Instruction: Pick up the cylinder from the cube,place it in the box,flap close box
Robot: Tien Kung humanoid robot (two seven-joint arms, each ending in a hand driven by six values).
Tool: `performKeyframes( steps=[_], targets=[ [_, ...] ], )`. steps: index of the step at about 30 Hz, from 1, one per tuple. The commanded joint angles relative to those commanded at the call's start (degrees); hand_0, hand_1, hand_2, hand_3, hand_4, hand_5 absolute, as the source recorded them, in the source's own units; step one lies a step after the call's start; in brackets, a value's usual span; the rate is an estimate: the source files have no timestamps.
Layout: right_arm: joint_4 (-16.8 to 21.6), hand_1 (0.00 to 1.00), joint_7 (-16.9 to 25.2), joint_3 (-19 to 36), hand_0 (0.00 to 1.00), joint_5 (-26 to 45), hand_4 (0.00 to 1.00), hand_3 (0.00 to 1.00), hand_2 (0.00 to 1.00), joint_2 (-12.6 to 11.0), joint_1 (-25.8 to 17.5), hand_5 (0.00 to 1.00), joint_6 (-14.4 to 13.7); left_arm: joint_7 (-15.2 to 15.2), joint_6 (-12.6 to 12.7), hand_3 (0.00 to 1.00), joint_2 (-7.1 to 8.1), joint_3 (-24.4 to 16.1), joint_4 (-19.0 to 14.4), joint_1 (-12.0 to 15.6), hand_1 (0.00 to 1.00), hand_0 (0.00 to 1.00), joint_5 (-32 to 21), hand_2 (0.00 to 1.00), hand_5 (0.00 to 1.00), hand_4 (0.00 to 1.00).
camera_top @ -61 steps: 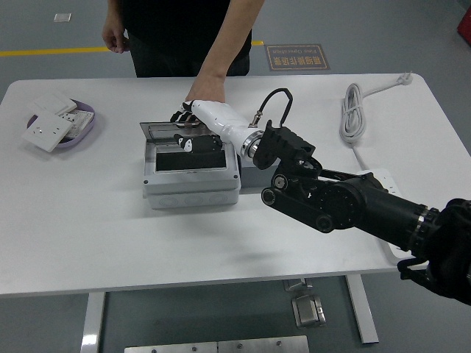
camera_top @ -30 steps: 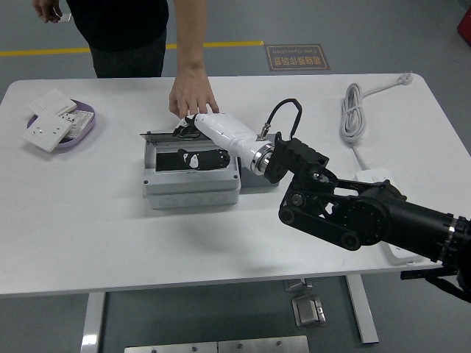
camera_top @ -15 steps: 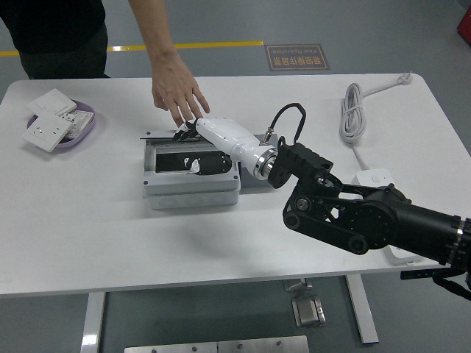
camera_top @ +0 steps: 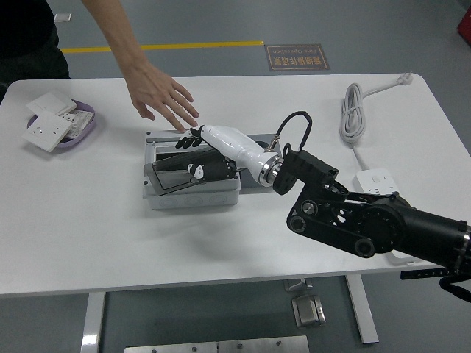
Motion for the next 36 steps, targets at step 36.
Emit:
performKeyframes(
  steps=[36],
  targets=[
    [5.67, 0.682, 16.32, 52.77, 0.752, -0.32, 0.537, 0.696, 0.696, -2.01, -35.09, 0.257, -7.12, 0.35, -0.20, 0.587, -1.35, 3.10, 0.00, 1.20, 0.605, 0.578, -3.91, 0.559, 0.296, 0.563]
  ],
)
